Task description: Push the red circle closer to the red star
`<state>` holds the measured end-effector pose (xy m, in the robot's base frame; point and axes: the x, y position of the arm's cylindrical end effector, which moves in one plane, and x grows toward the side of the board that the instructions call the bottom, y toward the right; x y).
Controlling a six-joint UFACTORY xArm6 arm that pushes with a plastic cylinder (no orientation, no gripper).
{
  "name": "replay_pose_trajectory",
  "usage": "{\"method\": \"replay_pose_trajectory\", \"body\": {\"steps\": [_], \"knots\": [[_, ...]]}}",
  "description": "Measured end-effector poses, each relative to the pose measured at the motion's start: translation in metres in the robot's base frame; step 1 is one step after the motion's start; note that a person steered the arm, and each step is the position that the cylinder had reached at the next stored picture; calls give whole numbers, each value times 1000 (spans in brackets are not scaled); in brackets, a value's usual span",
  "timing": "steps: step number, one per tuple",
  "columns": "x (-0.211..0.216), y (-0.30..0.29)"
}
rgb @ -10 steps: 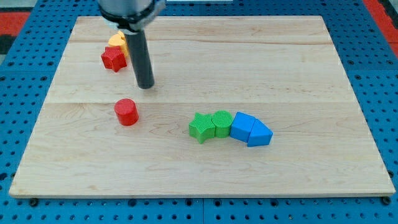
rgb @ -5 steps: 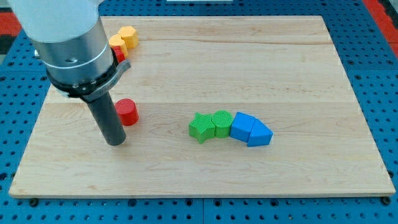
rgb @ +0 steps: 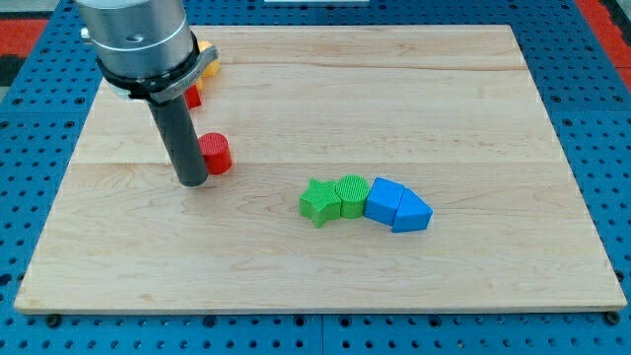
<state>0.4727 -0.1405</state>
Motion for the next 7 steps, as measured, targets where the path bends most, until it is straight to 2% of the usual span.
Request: {"method": "replay_pose_trajectory", "body": {"steps": [1,4,6,7], "knots": [[2,3],[-46,17],[-36,82],[-40,88]]}}
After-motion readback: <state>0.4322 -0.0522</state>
